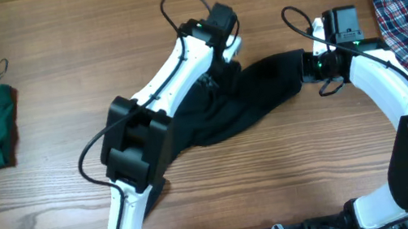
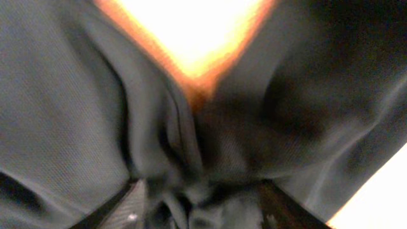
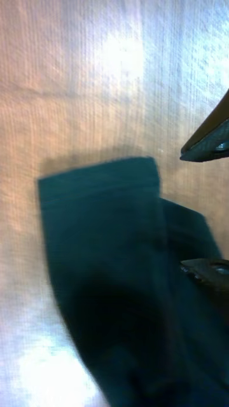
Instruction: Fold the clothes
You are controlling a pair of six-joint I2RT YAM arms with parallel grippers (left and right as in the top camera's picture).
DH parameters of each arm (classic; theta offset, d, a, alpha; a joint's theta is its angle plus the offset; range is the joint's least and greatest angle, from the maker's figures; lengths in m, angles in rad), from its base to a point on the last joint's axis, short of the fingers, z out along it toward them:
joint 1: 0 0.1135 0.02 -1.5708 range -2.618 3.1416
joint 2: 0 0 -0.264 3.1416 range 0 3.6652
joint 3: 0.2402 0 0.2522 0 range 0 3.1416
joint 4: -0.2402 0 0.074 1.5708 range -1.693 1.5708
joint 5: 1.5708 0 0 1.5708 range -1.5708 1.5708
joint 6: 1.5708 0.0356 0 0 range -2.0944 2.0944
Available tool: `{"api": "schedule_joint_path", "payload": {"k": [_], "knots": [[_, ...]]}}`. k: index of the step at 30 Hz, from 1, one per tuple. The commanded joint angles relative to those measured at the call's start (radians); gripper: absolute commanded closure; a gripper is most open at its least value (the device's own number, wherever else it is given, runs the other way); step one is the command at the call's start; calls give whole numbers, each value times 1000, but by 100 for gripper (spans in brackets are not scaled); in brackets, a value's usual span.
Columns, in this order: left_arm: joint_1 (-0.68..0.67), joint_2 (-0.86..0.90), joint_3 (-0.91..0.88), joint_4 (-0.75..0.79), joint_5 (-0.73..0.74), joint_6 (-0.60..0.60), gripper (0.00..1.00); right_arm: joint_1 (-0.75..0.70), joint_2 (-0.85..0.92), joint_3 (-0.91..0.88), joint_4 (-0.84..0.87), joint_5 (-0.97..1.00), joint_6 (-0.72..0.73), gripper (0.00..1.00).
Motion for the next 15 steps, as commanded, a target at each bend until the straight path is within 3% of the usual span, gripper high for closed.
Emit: {"api": "schedule_joint_path", "payload": {"k": [1, 3, 4, 5, 15], "knots": [[44, -42, 3, 113, -108, -4, 33, 2, 13, 1, 16, 37, 29, 49], [66, -42, 3, 173, -114, 7, 42, 2, 13, 1, 16, 37, 29, 50], [97, -38, 3, 229, -117, 7, 60, 2, 13, 1, 16, 37, 29, 50], [114, -33, 3, 250, -117, 7, 62, 2, 13, 1, 16, 37, 29, 50], [193, 73, 3, 363, -76, 38, 52, 2, 19, -1, 76, 37, 22, 49]]}}
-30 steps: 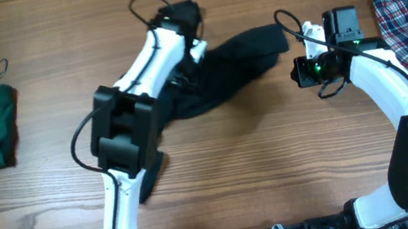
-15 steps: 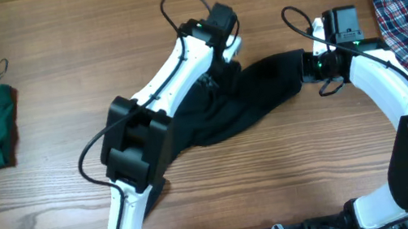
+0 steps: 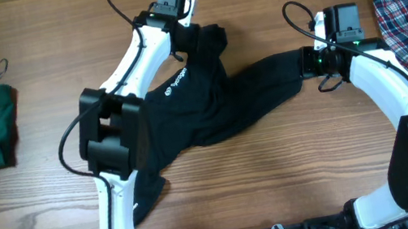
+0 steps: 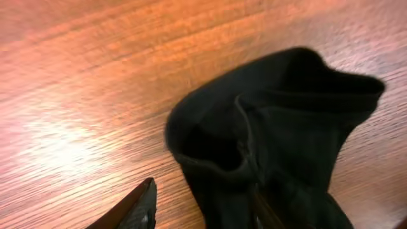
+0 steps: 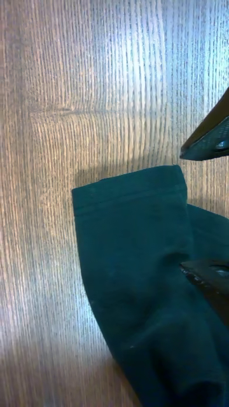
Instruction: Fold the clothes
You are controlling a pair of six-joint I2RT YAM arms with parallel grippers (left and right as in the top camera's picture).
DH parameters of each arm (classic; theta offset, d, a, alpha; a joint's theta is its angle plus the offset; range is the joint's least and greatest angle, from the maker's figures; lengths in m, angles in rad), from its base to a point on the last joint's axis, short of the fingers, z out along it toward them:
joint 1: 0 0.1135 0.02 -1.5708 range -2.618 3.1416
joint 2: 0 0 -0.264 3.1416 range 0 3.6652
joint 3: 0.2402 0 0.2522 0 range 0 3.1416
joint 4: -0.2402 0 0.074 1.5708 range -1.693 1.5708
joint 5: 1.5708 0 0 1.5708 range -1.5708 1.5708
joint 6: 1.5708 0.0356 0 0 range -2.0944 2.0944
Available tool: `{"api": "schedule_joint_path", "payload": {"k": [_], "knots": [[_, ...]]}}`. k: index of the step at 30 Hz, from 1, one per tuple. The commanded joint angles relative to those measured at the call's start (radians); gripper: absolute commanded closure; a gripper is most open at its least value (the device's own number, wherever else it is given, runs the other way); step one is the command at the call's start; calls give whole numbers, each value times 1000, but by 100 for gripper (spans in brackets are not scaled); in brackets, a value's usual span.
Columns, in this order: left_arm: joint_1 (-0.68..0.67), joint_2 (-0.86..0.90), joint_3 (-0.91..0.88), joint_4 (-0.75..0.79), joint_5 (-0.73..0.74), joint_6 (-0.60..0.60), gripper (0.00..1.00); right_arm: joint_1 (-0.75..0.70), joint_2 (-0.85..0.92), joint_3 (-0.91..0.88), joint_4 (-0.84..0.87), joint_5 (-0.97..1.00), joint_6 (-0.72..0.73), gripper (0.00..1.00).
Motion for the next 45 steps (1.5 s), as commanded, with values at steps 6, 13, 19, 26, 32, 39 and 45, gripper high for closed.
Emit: {"api": "schedule_joint_path", "payload": {"k": [6, 13, 19, 26, 32, 39, 45], "knots": [[-3, 63, 4, 86, 25, 47, 34, 2, 61, -2, 23, 17, 10, 49], [2, 101, 4, 152, 24, 47, 32, 2, 89, -14, 159, 18, -15, 48], [3, 104, 4, 159, 24, 47, 31, 2, 183, -14, 151, 19, -6, 49], [3, 104, 4, 157, 24, 47, 33, 2, 236, -14, 62, 126, 143, 61], [3, 104, 4, 157, 24, 47, 36, 2, 236, -14, 13, 115, 152, 62], [3, 92, 9, 170, 6, 47, 96, 2, 228, -13, 12, 115, 152, 96], [8, -83, 9, 177, -172, 46, 96, 2, 116, 93, -105, 115, 139, 96]]}}
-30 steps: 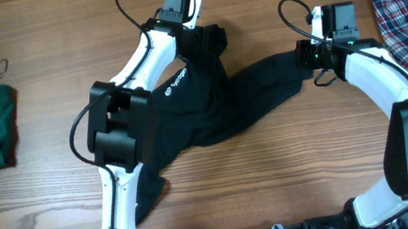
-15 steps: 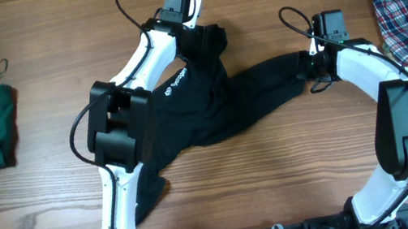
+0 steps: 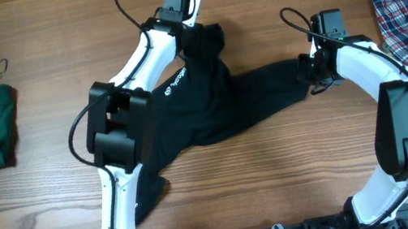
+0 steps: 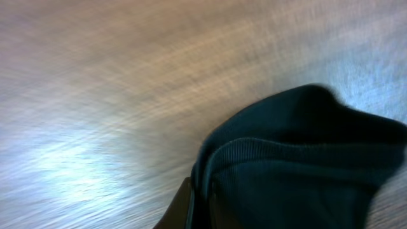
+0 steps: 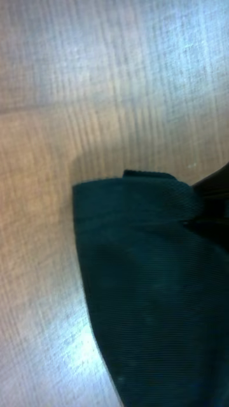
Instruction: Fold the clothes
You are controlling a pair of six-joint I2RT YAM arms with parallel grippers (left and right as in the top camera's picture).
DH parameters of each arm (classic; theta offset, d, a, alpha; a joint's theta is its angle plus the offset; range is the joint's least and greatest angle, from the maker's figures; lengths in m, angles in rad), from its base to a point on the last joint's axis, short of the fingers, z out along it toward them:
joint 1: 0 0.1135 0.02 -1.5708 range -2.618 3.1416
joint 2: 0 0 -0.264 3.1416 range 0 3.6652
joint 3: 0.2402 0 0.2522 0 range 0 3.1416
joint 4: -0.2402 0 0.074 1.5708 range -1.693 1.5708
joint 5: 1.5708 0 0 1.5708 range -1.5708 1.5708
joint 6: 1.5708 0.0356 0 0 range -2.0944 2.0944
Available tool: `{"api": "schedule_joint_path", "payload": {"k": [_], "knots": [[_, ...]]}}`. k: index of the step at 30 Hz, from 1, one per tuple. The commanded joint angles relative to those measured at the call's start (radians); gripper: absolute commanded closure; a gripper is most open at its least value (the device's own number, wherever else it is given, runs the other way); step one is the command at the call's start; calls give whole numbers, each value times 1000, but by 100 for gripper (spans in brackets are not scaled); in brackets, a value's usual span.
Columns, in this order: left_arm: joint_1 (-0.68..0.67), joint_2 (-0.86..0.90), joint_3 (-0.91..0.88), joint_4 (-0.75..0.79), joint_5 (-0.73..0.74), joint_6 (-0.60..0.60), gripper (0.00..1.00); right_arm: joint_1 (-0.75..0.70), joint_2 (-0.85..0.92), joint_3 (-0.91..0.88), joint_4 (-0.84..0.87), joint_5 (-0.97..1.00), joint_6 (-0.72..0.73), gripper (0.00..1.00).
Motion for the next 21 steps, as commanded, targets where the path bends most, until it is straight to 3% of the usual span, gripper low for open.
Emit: {"api": "schedule_joint_path", "payload": {"k": [1, 11, 21], "knots": [[17, -178, 9, 10, -157, 1, 96, -6, -102, 73, -71, 34, -9, 95], [106, -354, 9, -32, -162, -3, 96, -6, -326, 89, -99, 34, -6, 96], [117, -385, 9, -93, -97, -3, 96, -6, -274, 65, -32, 79, -6, 96]]}}
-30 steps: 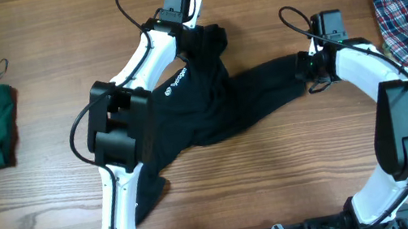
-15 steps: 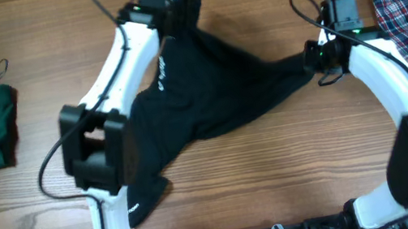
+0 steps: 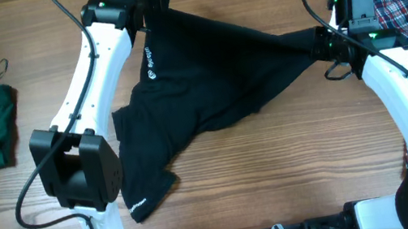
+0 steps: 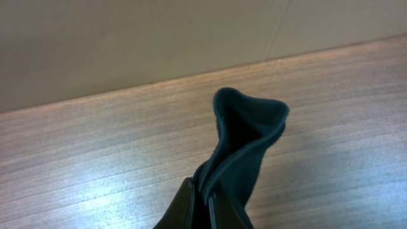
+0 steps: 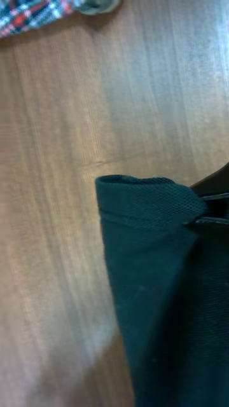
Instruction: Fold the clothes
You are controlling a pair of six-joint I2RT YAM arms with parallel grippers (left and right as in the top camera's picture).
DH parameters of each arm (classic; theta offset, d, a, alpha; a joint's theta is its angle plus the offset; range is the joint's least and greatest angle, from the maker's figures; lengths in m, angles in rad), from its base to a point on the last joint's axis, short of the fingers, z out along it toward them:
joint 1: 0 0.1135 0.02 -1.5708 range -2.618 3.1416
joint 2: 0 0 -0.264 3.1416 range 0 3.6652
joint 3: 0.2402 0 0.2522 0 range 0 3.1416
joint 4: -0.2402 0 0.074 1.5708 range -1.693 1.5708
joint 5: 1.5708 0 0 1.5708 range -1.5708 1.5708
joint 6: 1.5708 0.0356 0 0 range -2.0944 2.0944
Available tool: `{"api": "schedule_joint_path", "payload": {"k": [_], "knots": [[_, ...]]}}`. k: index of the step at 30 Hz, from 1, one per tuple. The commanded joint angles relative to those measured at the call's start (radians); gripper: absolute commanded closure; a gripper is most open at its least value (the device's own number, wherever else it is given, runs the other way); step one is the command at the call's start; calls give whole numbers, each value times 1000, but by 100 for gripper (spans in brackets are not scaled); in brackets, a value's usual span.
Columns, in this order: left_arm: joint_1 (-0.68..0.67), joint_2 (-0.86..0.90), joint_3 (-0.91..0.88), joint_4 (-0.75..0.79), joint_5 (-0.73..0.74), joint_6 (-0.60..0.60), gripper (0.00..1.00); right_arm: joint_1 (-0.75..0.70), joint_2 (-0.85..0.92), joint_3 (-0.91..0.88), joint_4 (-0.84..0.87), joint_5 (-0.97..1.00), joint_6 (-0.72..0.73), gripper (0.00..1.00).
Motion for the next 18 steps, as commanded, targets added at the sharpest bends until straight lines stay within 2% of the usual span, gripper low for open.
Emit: {"api": "schedule_joint_path", "payload": {"k": [1, 9, 13, 15, 17, 18], "knots": [[10, -31, 9, -22, 35, -3, 96, -4, 62, -13, 27, 41, -5, 96], [9, -30, 9, -32, 35, -2, 96, -4, 351, -17, 94, 40, -5, 96], [9, -30, 9, -32, 35, -2, 96, -4, 344, -14, 106, 41, -7, 95], [8, -30, 9, -36, 36, -2, 96, -4, 337, -14, 116, 41, -6, 53], [8, -30, 9, -44, 36, -2, 96, -4, 337, -14, 116, 41, -4, 34], [8, -30, 9, -47, 36, -2, 96, -4, 337, -15, 116, 41, -2, 29]]}}
